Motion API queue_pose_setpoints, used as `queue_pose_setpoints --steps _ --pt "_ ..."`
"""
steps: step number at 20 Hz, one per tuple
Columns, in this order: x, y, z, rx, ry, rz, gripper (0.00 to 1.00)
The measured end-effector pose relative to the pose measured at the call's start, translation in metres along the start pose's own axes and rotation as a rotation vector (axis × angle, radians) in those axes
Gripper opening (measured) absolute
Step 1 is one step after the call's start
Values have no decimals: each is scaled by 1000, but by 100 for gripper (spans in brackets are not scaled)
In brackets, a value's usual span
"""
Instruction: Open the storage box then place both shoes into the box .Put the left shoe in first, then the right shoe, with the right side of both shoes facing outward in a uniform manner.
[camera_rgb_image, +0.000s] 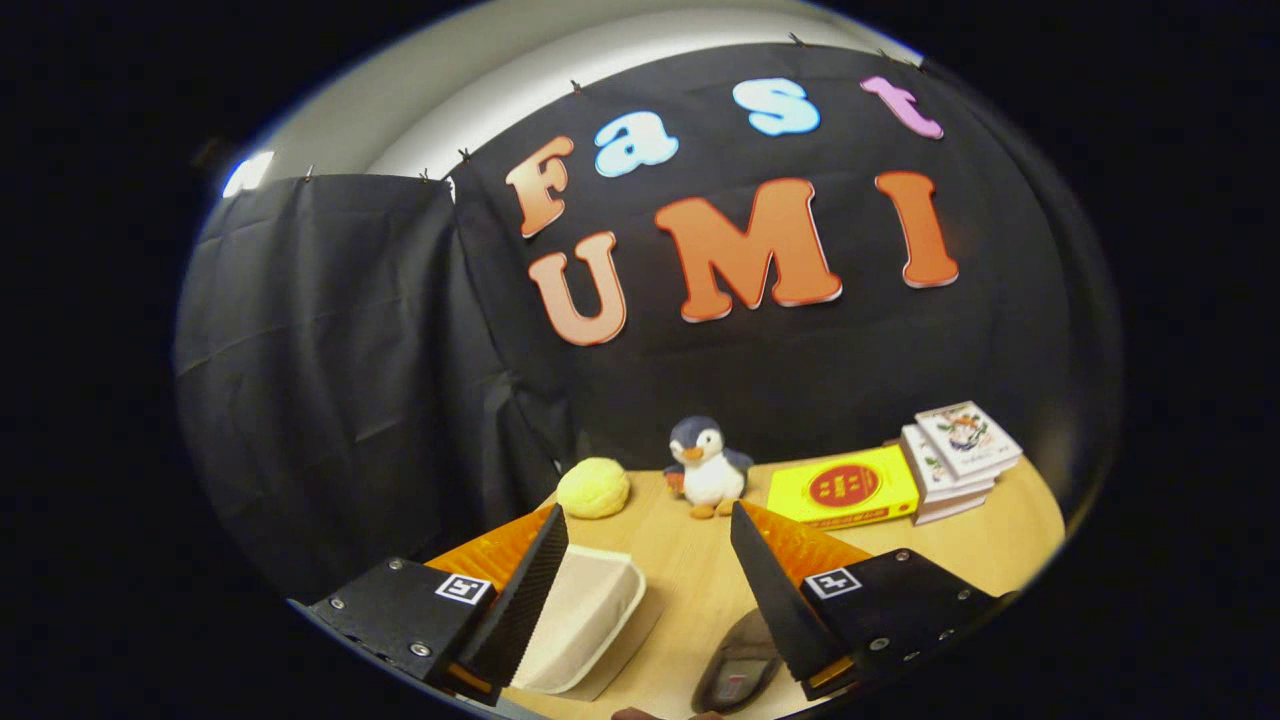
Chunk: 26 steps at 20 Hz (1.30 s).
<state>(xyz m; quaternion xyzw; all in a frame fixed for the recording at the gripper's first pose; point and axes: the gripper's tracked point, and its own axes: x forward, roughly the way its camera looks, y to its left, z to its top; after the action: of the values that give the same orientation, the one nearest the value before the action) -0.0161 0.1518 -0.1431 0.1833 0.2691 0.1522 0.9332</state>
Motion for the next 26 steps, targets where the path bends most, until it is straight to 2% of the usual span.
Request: queue_pose_setpoints --steps 7,15,21,26 --pt "25 20 -76 130 264 69 97" --pt "43 40 -144 289 472 135 97" --pt "54 48 -188 339 570 156 96" --pt "59 58 -196 440 602 198 92"
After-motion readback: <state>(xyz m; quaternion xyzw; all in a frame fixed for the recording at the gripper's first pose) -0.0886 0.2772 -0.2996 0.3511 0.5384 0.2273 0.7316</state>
